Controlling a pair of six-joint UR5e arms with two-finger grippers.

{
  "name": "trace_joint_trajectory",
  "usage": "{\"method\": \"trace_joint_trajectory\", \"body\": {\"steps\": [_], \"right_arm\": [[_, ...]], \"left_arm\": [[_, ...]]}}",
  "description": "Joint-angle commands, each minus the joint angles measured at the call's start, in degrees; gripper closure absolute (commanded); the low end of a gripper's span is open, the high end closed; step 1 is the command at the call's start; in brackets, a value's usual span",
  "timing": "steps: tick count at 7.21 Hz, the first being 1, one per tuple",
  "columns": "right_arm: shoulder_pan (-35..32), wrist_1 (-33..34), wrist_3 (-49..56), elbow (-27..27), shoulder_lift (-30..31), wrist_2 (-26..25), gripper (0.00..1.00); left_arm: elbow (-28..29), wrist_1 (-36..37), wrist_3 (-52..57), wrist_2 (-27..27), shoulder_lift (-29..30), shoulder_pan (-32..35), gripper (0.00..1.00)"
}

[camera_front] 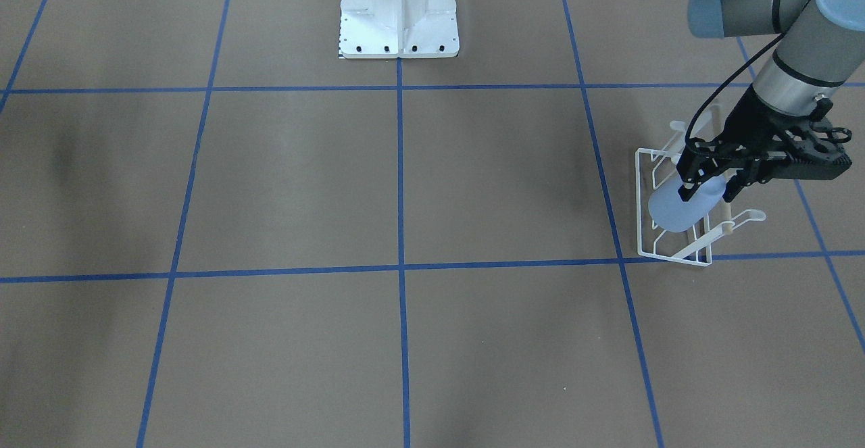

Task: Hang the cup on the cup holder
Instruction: 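Lower the cup with the left gripper onto a rack peg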

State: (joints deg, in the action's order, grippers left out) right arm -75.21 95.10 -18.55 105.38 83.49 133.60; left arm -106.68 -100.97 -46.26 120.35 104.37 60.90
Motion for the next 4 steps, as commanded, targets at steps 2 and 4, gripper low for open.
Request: {"method": "trace_joint_trajectory", "body": {"steps": [2, 4], "right_arm": [[-0.02, -0.35, -0.17, 0.35, 0.53, -0.18, 0.0], [0.07, -0.62, -4.36, -0.09, -0.26, -1.14, 0.0]], "left_arm": [[-1.15, -0.36, 0.03, 0.4, -1.0, 0.19, 0.02], [-3.08, -0.28, 0.03, 0.67, -1.54, 1.76, 0.02]]}}
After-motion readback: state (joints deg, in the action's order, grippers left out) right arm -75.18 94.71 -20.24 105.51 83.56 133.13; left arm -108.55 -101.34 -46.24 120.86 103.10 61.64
